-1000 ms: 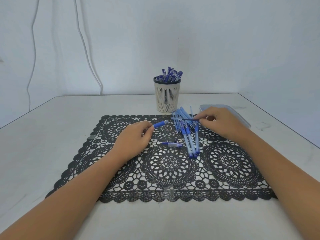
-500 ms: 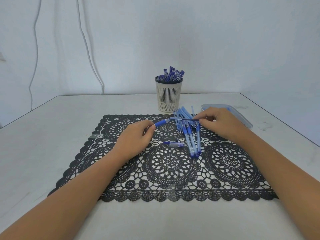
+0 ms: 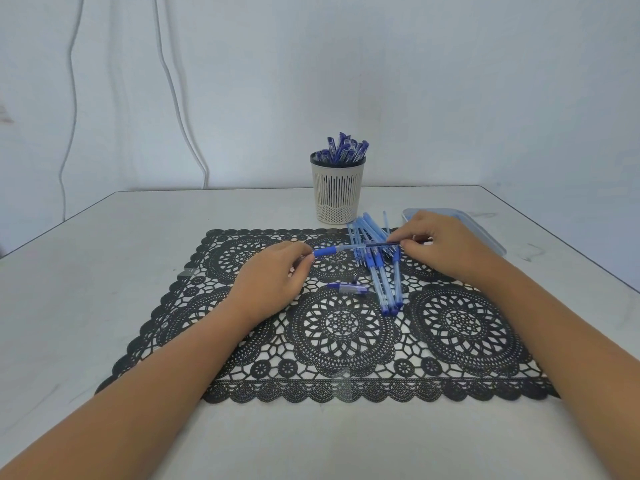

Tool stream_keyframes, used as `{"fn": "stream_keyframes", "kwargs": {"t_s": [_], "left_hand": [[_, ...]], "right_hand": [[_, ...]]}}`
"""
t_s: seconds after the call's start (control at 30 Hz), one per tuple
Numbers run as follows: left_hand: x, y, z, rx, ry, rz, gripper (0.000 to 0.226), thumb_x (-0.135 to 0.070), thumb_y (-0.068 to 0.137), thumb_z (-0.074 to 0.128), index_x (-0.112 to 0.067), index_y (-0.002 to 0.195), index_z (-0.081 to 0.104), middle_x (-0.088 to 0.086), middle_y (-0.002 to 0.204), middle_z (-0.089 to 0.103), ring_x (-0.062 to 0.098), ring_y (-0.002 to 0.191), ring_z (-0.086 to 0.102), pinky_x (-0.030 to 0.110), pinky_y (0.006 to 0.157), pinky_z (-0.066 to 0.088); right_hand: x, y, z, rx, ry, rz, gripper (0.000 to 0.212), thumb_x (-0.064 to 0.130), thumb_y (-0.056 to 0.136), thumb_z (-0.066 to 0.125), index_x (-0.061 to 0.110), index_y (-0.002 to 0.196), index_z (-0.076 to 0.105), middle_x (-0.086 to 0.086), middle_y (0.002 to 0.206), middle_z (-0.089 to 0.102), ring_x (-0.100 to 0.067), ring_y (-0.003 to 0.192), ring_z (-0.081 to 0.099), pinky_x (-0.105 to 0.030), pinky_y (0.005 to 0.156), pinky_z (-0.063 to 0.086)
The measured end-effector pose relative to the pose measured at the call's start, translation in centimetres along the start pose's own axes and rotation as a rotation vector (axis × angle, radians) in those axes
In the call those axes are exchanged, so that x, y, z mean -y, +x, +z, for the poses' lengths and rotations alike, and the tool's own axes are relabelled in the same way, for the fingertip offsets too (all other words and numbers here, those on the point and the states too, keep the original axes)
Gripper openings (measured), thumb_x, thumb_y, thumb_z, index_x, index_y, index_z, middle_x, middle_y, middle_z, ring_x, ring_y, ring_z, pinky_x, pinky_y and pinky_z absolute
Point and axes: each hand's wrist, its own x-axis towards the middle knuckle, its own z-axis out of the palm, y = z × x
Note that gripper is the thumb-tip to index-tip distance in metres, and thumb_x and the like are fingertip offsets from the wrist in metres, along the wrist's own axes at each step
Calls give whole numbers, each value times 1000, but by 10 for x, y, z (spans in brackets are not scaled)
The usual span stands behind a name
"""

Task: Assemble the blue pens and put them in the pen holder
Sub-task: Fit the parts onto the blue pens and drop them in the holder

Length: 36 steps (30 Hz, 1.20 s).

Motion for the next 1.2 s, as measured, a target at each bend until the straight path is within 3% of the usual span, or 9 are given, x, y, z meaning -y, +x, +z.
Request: {"fn": "stream_keyframes", "kwargs": {"t_s": [0.1,0.27,0.4,0.53,0.63,0.8,0.93,1.1,1.2], "left_hand": [[0,-1,1,14,44,87,26,-30,95,47,-15,110,62,-4,95,65,11,81,55,27,70,46],[-2,-2,1,29,27,143,46,-45,90,32,-16,108,63,-4,95,66,11,82,59,26,69,49],[-2,-1,1,17,-20,88,28,-32,96,46,-15,112,62,-7,99,63,4,77,50,20,68,39],[-1,-1,1,12,-51,73,26,-29,95,47,-15,111,62,-13,89,55,-7,70,45,14,64,34],[-1,-1,1,15,-49,78,26,-29,95,48,-15,111,62,-12,90,56,-7,70,45,8,63,32],[-2,-2,1,21,-35,122,43,-46,91,36,-18,109,62,-7,96,65,7,80,56,24,69,47],[-2,-1,0,-4,-77,61,25,-30,95,47,-16,109,62,-12,89,59,7,75,52,23,67,42],[0,0,-1,-29,-100,1,21,-26,94,48,-17,107,62,-13,79,55,10,71,53,22,62,38],[-2,0,-1,-30,-98,3,21,-26,94,48,-16,107,62,-11,80,56,11,71,53,23,63,39]], "right_hand": [[4,-1,0,26,-46,-40,24,10,88,56,26,98,71,6,88,56,-12,81,54,-22,72,41],[18,-3,23,29,-44,-156,24,19,89,57,28,108,69,23,82,54,2,77,53,-20,75,41],[18,-4,26,-18,13,-110,28,29,89,57,34,117,59,17,96,60,-4,94,58,-31,90,43],[12,-3,22,-51,71,-27,10,18,89,56,25,96,56,13,87,59,-5,85,57,-5,71,40],[16,-3,24,-46,114,-21,8,15,88,58,22,91,62,16,82,59,1,78,55,1,65,38],[26,-6,37,-13,172,-54,16,26,87,62,27,102,68,13,88,60,2,78,54,-7,69,39],[25,-6,37,-1,159,1,29,24,94,48,28,122,56,11,95,57,-4,85,55,-8,68,39],[20,-6,40,153,-81,-78,25,24,91,51,32,111,63,20,89,51,-1,82,50,-26,79,42],[21,-5,44,213,-217,-110,20,31,92,53,36,107,65,14,98,56,-4,89,49,-34,87,41]]}}
